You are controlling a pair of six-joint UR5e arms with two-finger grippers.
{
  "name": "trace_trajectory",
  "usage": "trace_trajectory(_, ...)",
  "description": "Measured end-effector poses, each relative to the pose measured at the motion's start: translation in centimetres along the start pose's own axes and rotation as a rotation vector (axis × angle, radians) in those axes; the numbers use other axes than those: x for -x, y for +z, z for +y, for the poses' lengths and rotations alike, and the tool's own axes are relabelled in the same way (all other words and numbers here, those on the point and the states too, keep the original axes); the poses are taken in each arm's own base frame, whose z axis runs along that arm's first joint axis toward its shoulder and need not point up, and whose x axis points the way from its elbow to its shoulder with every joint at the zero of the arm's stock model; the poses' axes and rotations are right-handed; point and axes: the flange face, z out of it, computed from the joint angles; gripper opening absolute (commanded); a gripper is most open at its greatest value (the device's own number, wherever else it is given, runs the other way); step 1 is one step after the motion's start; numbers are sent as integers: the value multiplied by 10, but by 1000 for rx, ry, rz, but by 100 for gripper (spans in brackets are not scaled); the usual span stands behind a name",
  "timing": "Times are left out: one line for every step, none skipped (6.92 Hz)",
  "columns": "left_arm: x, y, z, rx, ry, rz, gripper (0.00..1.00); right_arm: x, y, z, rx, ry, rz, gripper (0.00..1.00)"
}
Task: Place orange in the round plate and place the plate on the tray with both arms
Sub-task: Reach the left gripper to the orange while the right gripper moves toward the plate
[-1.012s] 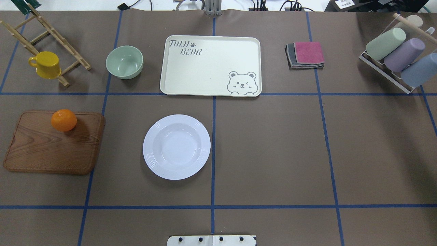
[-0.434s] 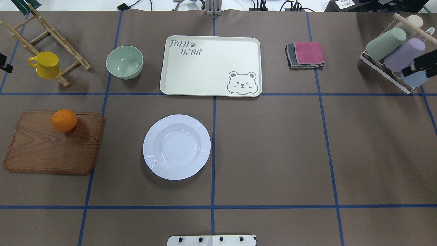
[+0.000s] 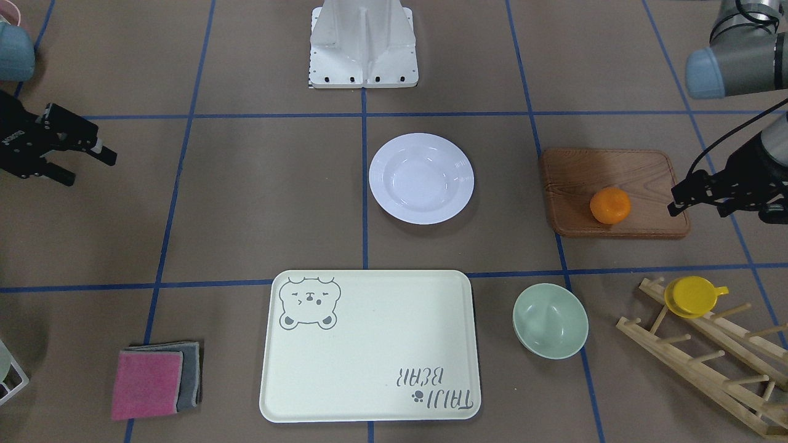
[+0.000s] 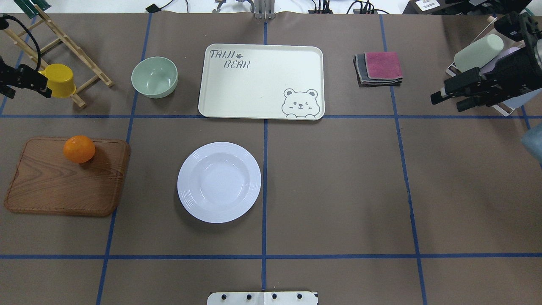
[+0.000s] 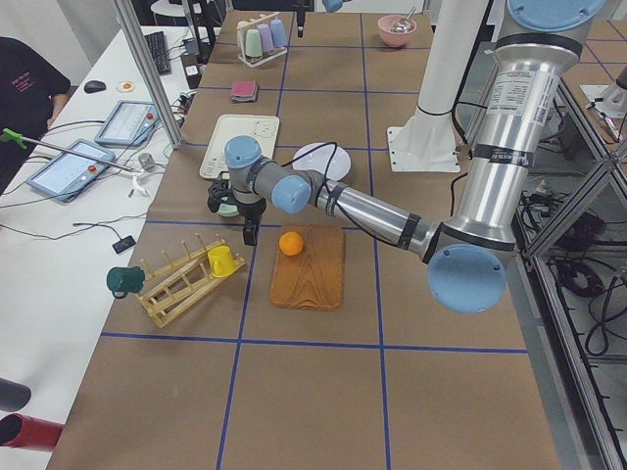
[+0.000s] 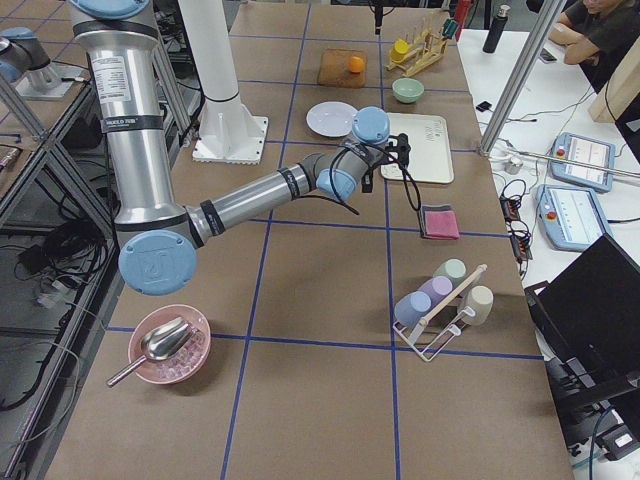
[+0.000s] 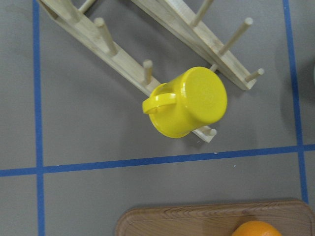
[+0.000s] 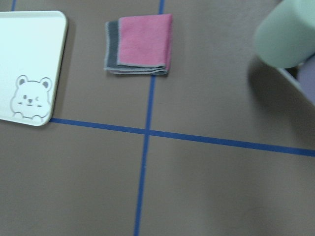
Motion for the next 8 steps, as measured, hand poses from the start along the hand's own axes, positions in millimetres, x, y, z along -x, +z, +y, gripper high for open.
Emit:
trace_trajectory(-13,15,8,-5,-16,6,98,47,35,16,-53,119,-99,100)
trace_trajectory(-21,30,17,-11,-30,8,98,93,71,37,-90,214,-209,100)
trace_trajectory(-26,43,24,-9,-41,5,98,127,99,57,-109,272,-286,100)
trace_trajectory(-30,56,31,-5,-51,-9,98,144,116,71,-122,298,-323,100)
trace_trajectory(-32,67,37,0,-54,-26,98,151,124,78,-127,306,-337,100)
trace_trajectory(-33,76,42,8,-61,-33,98,154,128,83,-126,306,-343,100)
trace_trajectory(-34,85,46,18,-75,-35,98,156,132,86,-127,305,-345,100)
trace_trajectory(-33,92,51,26,-86,-35,98,158,138,92,-135,304,-348,100)
